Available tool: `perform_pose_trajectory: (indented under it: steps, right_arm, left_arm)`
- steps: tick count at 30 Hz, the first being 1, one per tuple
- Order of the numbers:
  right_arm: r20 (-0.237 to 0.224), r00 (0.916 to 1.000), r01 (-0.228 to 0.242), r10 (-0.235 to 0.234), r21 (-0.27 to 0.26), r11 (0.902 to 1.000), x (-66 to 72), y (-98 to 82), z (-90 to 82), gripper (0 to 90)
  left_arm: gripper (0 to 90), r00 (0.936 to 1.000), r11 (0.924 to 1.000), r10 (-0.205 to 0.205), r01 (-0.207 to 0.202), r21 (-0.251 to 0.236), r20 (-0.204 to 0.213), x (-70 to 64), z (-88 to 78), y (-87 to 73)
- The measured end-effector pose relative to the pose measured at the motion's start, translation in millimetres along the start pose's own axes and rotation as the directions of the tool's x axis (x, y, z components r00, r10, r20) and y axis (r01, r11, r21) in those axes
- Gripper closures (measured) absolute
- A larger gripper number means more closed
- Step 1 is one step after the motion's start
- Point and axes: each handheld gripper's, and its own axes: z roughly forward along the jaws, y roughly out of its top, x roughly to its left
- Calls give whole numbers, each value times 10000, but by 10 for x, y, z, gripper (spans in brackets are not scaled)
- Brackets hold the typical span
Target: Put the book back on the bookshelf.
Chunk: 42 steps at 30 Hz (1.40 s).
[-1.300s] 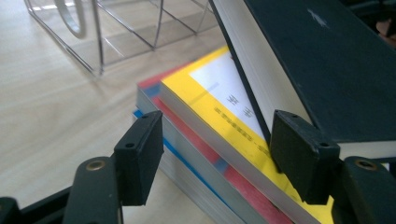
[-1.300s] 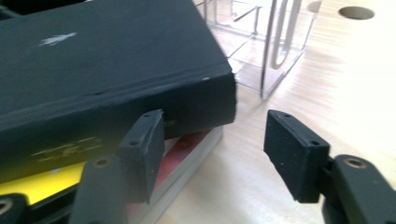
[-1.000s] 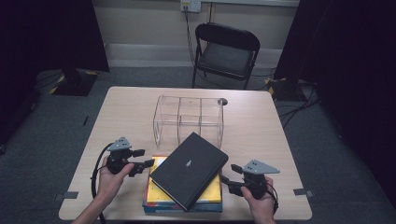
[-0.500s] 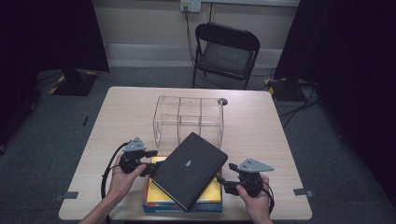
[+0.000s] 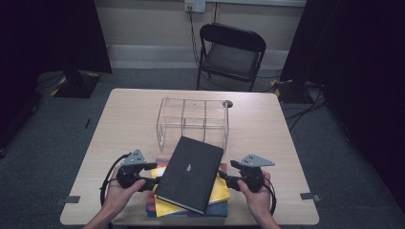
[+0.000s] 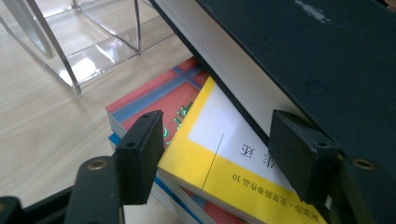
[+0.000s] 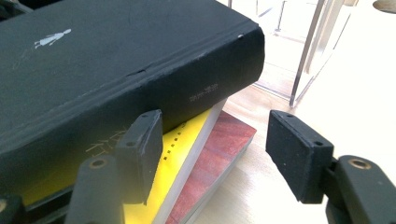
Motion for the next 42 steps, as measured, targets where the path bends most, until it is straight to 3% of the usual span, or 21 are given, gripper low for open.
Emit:
perform_pose_trajectory:
  steps: [6, 8, 9, 10, 11, 14, 16, 21, 23, 24, 25, 31, 38, 39, 42]
  right_arm:
    - [-281, 9996, 83, -86, -104, 9999, 25, -19, -29, 394]
    - [-491, 9986, 189, -194, -108, 9998, 53, -30, -52, 376]
    - [-541, 9980, 335, -341, -118, 9994, 88, -43, -73, 374]
    - [-541, 9980, 335, -341, -118, 9994, 88, -43, -73, 374]
    - [-545, 9979, 350, -357, -125, 9993, 94, -44, -76, 373]
    - [-694, 9966, 422, -440, -281, 9987, 110, -26, -104, 372]
    - [-780, 9963, 329, -361, -418, 9986, 104, -6, -124, 370]
    - [-711, 9964, 450, -469, -282, 9986, 113, -21, -115, 382]
    - [-599, 9975, 352, -361, -169, 9992, 112, -47, -85, 376]
    - [-599, 9975, 352, -361, -169, 9992, 112, -47, -85, 376]
    - [-489, 9981, 355, -364, -174, 9992, 104, -44, -78, 389]
    - [-443, 9986, 275, -283, -184, 9995, 99, -43, -71, 384]
    - [-332, 9990, 304, -311, -190, 9994, 57, -19, -47, 369]
    - [-93, 9992, 390, -392, -197, 9990, 61, -10, -38, 380]
    - [-168, 9991, 381, -385, -199, 9991, 45, 2, -17, 410]
  left_arm:
    - [345, 9997, 9998, -193, 194, -44, 132, 21, 13, 4]
    - [335, 9994, 9994, -337, 338, -60, 61, 36, 17, 8]
    - [335, 9973, 9973, -720, 718, -142, -145, 68, 7, 28]
    - [335, 9973, 9973, -720, 718, -142, -145, 68, 7, 28]
    - [335, 9952, 9949, -968, 962, -309, -171, 93, -14, 55]
    - [304, 9942, 9933, -1022, 1002, -582, -325, 104, -71, 125]
    - [296, 9934, 9890, -1141, 1128, -954, -76, 103, -126, 241]
    - [306, 9962, 9919, -841, 858, -933, 219, 47, -50, 355]
    - [429, 9969, 9942, -729, 751, -766, 310, -3, 25, 379]
    - [429, 9957, 9941, -768, 805, -732, 524, -24, 61, 387]
    - [523, 9939, 9942, -655, 726, -800, 885, -76, 99, 398]
    - [506, 9938, 9932, -742, 811, -831, 833, -95, 96, 374]
    - [476, 9856, 9904, -1116, 1208, -671, 1268, -110, 44, 305]
    - [471, 9833, 9900, -1190, 1281, -592, 1377, -109, 28, 288]
    - [468, 9831, 9902, -1193, 1280, -554, 1389, -119, 6, 270]
